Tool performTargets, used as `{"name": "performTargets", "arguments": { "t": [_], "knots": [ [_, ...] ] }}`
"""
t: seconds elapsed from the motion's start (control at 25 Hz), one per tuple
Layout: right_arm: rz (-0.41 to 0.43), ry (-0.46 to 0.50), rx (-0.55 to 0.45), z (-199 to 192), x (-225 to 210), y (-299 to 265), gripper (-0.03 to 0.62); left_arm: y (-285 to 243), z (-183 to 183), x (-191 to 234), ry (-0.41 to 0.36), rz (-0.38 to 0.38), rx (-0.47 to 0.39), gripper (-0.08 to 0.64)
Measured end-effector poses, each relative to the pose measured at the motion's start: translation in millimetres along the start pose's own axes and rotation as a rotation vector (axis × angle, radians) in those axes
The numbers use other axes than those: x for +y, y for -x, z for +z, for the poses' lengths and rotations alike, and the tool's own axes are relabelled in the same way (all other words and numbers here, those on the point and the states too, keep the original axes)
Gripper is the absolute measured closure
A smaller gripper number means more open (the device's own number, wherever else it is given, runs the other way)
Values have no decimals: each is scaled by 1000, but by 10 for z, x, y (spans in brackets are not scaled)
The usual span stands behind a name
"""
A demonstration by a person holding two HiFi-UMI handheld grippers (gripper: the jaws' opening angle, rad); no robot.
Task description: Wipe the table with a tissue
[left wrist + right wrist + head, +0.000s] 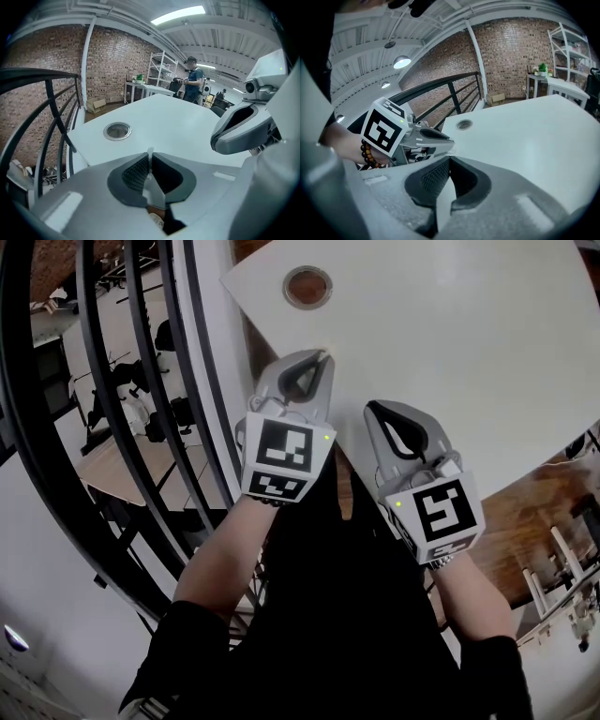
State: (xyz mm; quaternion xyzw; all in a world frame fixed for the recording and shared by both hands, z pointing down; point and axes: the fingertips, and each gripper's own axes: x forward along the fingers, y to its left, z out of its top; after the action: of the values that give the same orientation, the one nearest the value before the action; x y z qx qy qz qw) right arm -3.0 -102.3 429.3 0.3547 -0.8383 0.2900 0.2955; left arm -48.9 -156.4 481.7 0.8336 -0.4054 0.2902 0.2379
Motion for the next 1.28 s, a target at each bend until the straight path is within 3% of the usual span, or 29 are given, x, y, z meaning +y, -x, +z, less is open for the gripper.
{"name": "performTargets", "arguments": {
  "t": [0.88,1.28],
  "knots": [
    [-18,-3,5,-12,7,26,600,4,135,495,30,125,-53,523],
    [-19,0,-22,38,-2,57,600,105,182,717,153,143,-121,523]
  ]
}}
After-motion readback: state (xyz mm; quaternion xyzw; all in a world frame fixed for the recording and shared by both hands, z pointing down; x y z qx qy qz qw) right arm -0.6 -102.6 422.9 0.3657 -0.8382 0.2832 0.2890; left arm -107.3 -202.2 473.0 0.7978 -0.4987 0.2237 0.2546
